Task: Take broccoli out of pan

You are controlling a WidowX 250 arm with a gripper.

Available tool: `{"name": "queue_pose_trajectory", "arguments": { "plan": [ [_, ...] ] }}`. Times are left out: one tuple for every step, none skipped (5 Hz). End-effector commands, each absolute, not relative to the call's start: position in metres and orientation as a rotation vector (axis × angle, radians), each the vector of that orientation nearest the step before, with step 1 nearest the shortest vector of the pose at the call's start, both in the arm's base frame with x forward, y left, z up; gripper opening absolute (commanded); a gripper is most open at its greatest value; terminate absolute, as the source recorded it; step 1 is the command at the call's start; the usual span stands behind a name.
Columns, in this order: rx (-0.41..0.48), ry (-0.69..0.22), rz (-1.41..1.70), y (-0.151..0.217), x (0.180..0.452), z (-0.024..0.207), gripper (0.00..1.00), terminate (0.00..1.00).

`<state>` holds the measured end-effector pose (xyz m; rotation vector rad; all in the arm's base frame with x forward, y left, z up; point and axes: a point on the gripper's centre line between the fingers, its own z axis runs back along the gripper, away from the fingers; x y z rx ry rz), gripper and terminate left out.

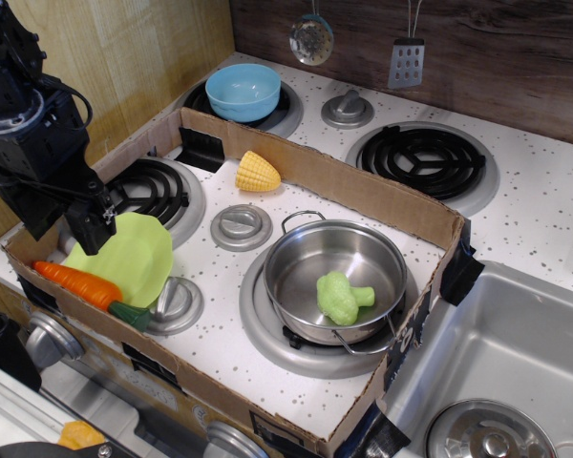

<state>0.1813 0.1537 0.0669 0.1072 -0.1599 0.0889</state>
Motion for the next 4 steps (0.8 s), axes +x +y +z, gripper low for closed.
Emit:
{"name": "queue_pose_trajectory", "arguments": {
  "plan": [
    [0.107,-0.16,0.089,0.154,0.181,0.067,1.0,0.0],
    [0.131,-0.132,0.024,0.153,0.187,0.082,1.0,0.0],
    [0.103,-0.133,-0.036,0.142,0.191,0.097,1.0,0.0],
    [0.086,-0.175,-0.112,0.116,0.196,0.11,1.0,0.0]
  ]
}}
